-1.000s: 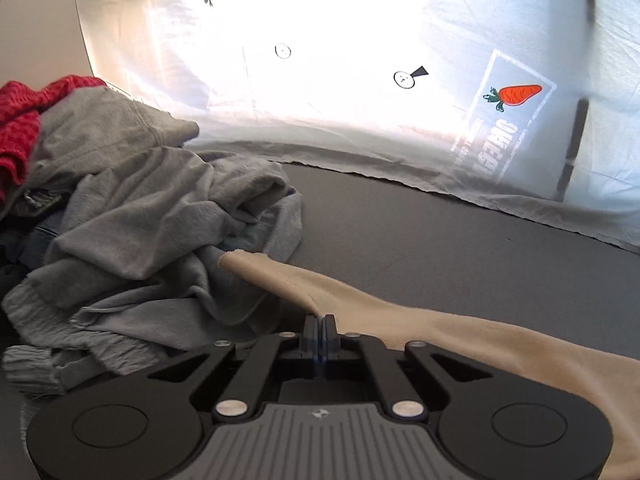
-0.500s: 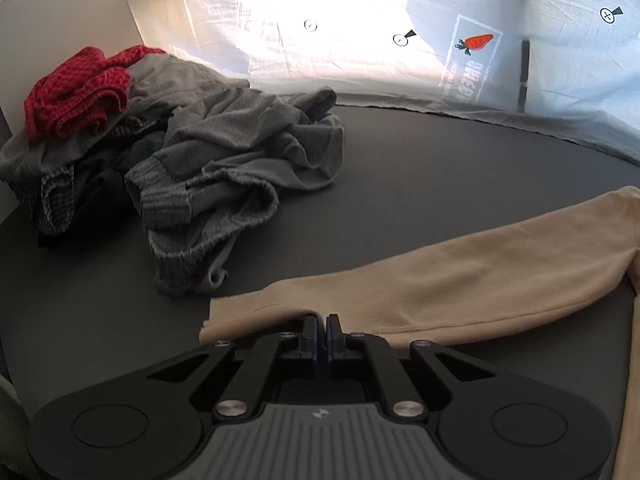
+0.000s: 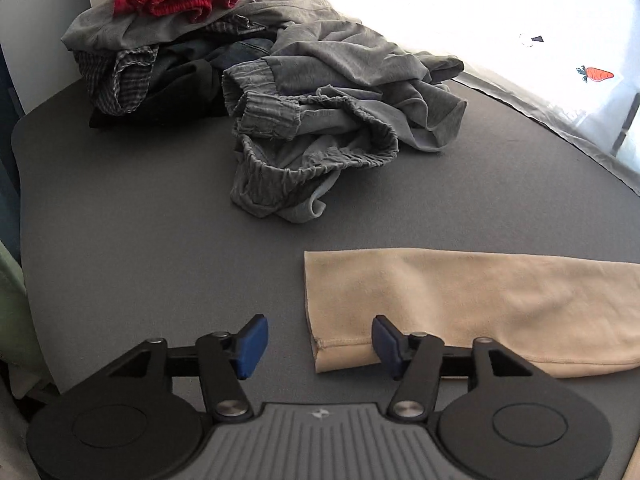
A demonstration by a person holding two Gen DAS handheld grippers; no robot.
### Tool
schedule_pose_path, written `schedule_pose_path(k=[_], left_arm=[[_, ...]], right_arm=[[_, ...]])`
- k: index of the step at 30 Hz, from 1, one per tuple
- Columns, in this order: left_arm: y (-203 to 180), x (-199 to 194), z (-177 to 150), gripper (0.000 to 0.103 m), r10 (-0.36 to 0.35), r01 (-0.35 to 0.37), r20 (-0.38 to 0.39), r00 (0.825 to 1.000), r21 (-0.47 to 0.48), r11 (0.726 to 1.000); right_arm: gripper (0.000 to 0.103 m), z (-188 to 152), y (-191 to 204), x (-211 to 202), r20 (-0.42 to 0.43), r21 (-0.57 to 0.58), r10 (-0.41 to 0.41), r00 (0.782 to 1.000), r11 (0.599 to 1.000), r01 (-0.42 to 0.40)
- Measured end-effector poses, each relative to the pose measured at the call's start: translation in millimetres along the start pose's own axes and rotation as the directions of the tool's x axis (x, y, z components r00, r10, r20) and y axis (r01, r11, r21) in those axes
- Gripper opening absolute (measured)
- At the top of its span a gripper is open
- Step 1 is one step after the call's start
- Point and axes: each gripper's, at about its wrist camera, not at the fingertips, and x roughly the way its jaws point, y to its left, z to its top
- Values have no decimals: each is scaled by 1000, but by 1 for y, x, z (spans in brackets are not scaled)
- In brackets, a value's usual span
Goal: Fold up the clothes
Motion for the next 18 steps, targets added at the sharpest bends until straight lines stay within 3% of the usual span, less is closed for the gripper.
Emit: schedule_pose_path(k=[4, 6, 7, 8, 12, 16, 18], left_arm=[[-5, 15, 2, 67, -6, 6, -33, 999, 24, 1000], [-9, 18, 1, 59, -8, 9, -29, 1000, 62, 998], [-14, 16, -1, 35, -14, 15, -15, 1000, 116, 993], [-20, 14, -2, 0, -21, 21, -3, 1000, 175, 984], [-30, 9, -17, 0, 47, -58, 42, 998, 321, 945], [-8, 11, -19, 0, 121, -123, 26, 992, 306, 944], [5, 9, -18, 0, 93, -94, 15, 996, 278, 956]], right_arm=[[103, 0, 0, 0, 0, 1, -2, 1000, 1000, 2], [103, 0, 1, 0, -1, 1, -2, 1000, 1000, 2], [103, 0, 1, 0, -1, 0, -3, 1000, 1000, 3], [103, 0, 1, 0, -1, 0, -3, 1000, 1000, 3], [103, 0, 2, 0, -1, 0, -3, 1000, 1000, 3], [103, 1, 1, 0, -2, -1, -2, 1000, 1000, 2], [103, 1, 1, 0, -2, -2, -2, 1000, 1000, 2]])
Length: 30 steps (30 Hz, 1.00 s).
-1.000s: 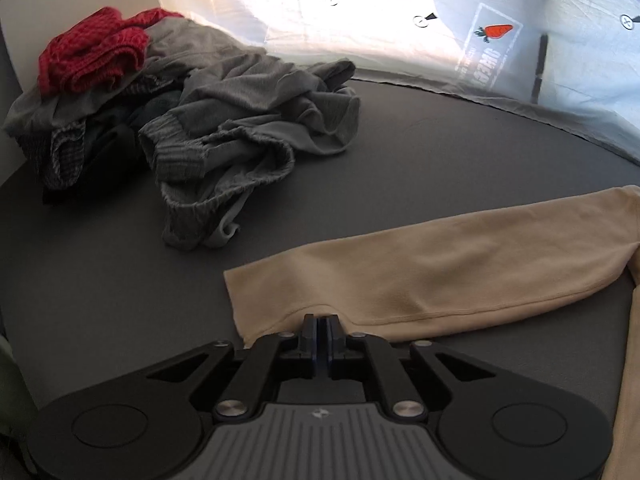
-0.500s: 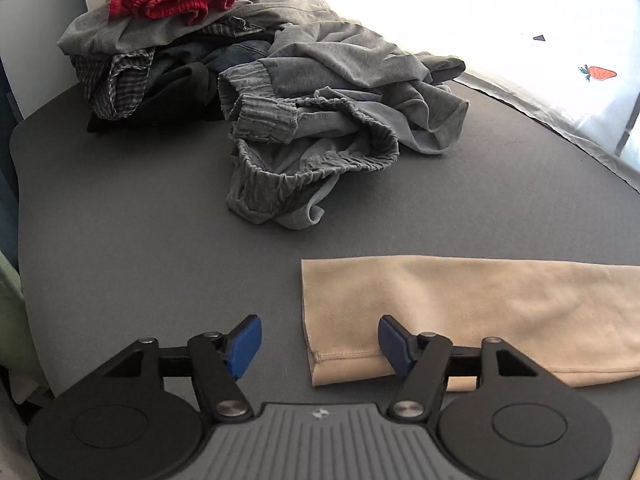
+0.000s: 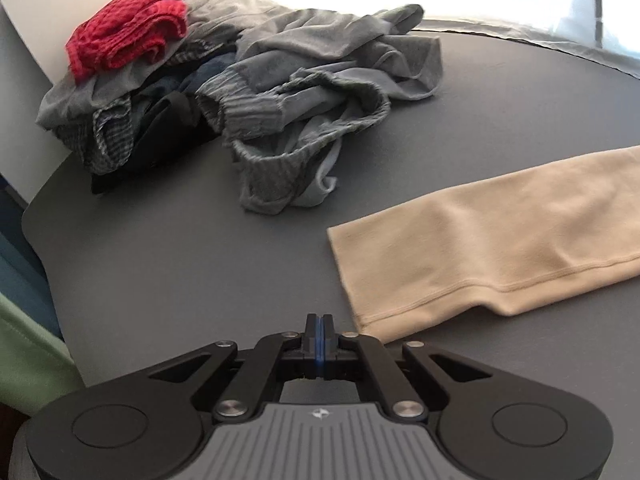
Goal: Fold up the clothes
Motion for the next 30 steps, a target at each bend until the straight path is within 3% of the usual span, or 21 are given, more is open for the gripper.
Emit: schedule_pose_path(k=[3, 5, 7, 9, 10, 12, 14, 16, 18, 20, 22, 24, 27, 28, 29, 30], left_arm=[[9, -9, 0, 2, -92, 91, -5, 996, -49, 995], [7, -19, 0, 5, -189, 188, -3, 982, -72, 980], [-6, -35, -1, 16, -308, 307, -5, 951, -49, 950], [-24, -53, -4, 29, -424, 424, -20, 906, 3, 906], [-34, -63, -8, 35, -468, 468, -33, 883, 34, 883], [-56, -82, -19, 41, -548, 551, -54, 835, 110, 827], [-76, -94, -33, 50, -576, 583, -92, 812, 176, 793], [-96, -106, -48, 56, -596, 610, -133, 792, 238, 756], [-115, -118, -63, 58, -612, 634, -175, 771, 296, 714], [-125, -124, -77, 59, -598, 630, -201, 776, 311, 712], [-129, -128, -87, 60, -601, 639, -217, 769, 289, 713], [-129, -132, -94, 60, -592, 629, -212, 778, 277, 726], [-130, -137, -104, 58, -576, 611, -203, 792, 261, 747], [-131, -139, -107, 54, -568, 600, -195, 800, 259, 757], [-131, -141, -110, 37, -558, 589, -187, 808, 258, 766], [-130, -143, -114, 27, -545, 573, -176, 820, 253, 780]], right_arm=[[103, 0, 0, 0, -2, -2, 1, 1000, 1000, -1], [103, 1, -1, -1, -9, -3, 7, 1000, 1000, -7], [103, 5, -5, -4, -52, -6, 29, 998, 1000, -30], [97, 8, -13, -15, -95, 5, 49, 994, 999, -48], [90, 5, -20, -28, -78, 18, 48, 996, 999, -46], [89, -2, -37, -56, -38, 33, 31, 999, 999, -30], [86, -13, -56, -83, -23, 33, -1, 1000, 999, 1], [66, -26, -78, -106, -44, 38, -30, 999, 999, 31], [63, -39, -102, -125, -86, 66, -42, 995, 997, 48], [63, -53, -124, -140, -134, 104, -20, 991, 994, 34], [63, -67, -142, -151, -172, 131, -14, 985, 991, 37], [62, -78, -155, -157, -199, 165, 11, 980, 986, 22], [51, -89, -165, -162, -214, 175, 64, 975, 984, -27], [44, -90, -166, -164, -213, 163, 79, 974, 986, -45], [38, -91, -167, -165, -211, 150, 94, 973, 987, -63], [18, -92, -169, -166, -210, 138, 109, 972, 987, -81]])
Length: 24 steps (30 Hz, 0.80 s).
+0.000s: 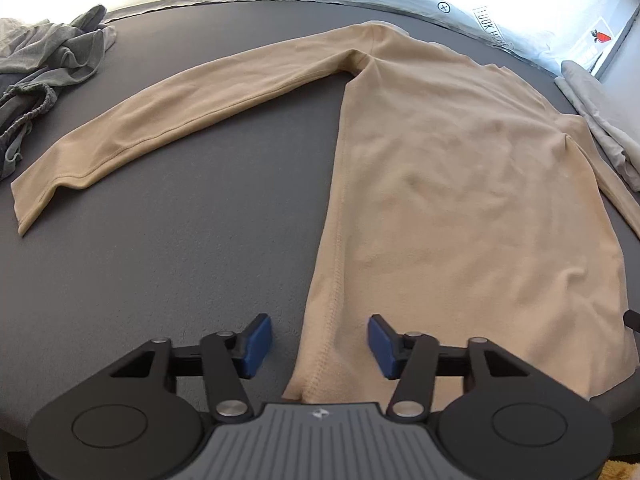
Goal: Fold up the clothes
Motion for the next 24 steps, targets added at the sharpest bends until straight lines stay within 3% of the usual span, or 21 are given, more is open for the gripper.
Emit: schedule_pose_path(k=[1, 2, 5, 8, 14, 16, 18, 21, 24], left_arm=[[0, -2, -3, 15, 5, -5, 8, 1000, -18, 1000], [0, -4, -5, 6, -4, 5, 11, 1000, -40, 999], [-3, -11, -12, 4, 31, -30, 19, 999, -70, 997], [-6, -16, -21, 4, 18, -18, 1, 1000, -82, 996], [-10, -19, -26, 9, 52, -50, 14, 999, -105, 993], [-4, -23, -24, 15, 45, -41, 31, 999, -141, 989], [3, -26, -19, 20, 56, -47, 44, 997, -183, 982], [12, -28, -8, 22, 96, -80, 57, 994, -242, 967], [22, -29, 3, 28, 164, -139, 69, 984, -272, 952]], right_arm=[[4, -1, -3, -1, -2, -2, 27, 1000, 1000, -27], [4, -2, -5, -2, -4, -1, 57, 998, 998, -57], [2, -2, -22, -9, 19, 49, 116, 993, 992, -117], [2, -2, -45, -17, 28, 105, 140, 990, 984, -142], [3, 0, -42, -8, -34, -4, 118, 992, 993, -119], [16, 5, -36, -8, -21, -61, 83, 996, 995, -84], [43, 9, -30, -11, 16, -109, 43, 999, 993, -41], [49, 18, -30, -9, 59, -120, 26, 998, 993, -19], [70, 25, -23, -2, 73, -132, -6, 997, 991, 15]])
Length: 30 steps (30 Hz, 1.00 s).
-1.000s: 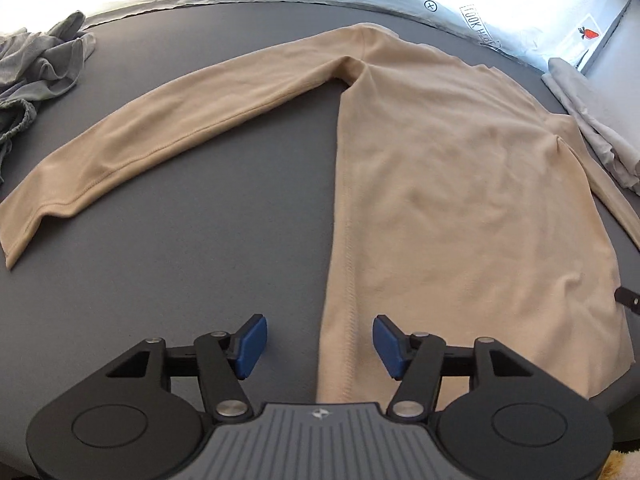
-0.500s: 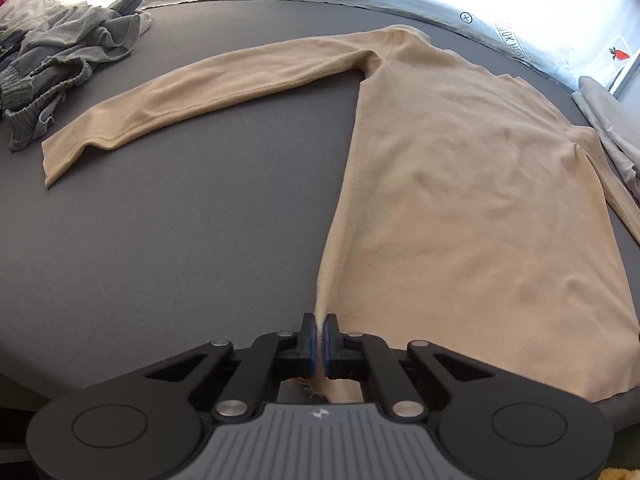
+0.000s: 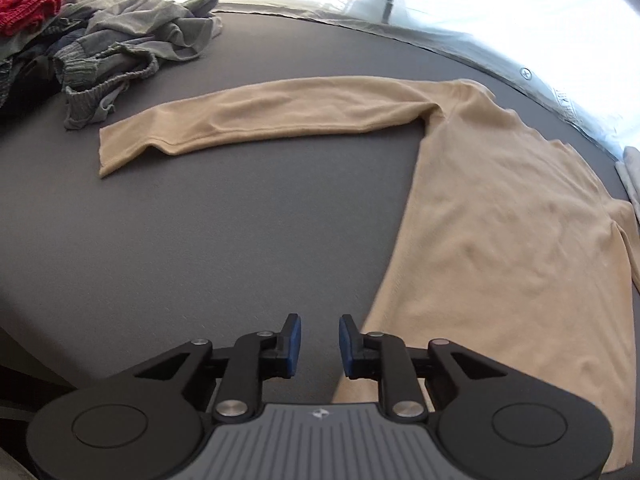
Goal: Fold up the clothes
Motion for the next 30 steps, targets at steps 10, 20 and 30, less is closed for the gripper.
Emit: schedule_pose_path(k=[10, 20, 30], left_arm=[[66, 21, 54, 63, 206, -197, 42, 978, -155, 968], [119, 76, 112, 68, 315, -311, 15, 949, -115, 943], [164, 113, 156, 83, 270, -258, 16, 963, -254, 932]], right_arm=[[88, 23, 41, 20, 44, -22, -39, 998, 999, 40], [90, 32, 105, 58, -31, -20, -127, 991, 992, 127], [103, 12, 120, 68, 56, 146, -235, 970, 963, 225]])
